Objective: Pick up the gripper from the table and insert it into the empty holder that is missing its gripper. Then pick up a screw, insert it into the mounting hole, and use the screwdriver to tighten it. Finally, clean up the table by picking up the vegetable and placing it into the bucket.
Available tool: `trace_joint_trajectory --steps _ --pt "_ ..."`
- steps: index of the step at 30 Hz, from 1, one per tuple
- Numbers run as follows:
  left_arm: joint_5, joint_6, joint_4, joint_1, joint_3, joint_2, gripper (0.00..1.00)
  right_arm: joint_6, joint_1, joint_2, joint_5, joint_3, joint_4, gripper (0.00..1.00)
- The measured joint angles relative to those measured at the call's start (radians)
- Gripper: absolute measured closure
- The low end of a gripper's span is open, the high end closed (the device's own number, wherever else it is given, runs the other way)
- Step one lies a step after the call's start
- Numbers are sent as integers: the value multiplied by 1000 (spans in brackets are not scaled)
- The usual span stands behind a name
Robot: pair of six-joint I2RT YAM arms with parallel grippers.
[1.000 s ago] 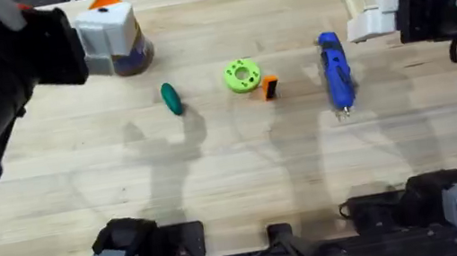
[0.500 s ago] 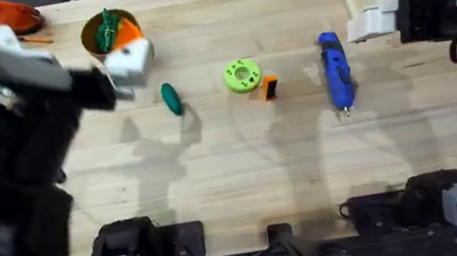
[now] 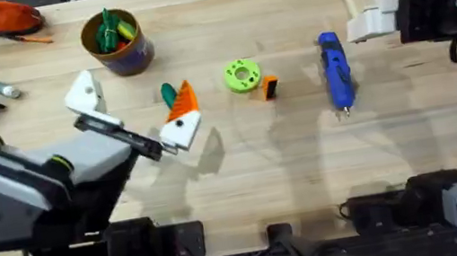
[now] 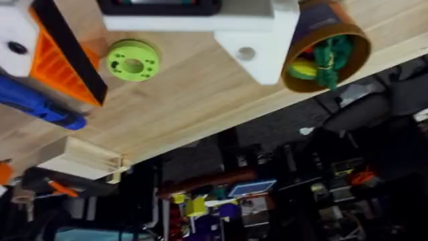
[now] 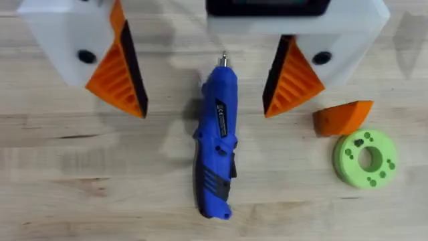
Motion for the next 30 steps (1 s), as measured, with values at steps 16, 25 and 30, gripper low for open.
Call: trace_joint_trajectory --steps 16,25,30 --pt "30 -281 170 -17 -163 -83 15 0 0 0 0 0 0 8" --pt "152 -333 138 -17 -169 -83 15 0 0 0 0 0 0 8" --pt "278 -330 36 -17 -169 -83 15 0 0 0 0 0 0 8"
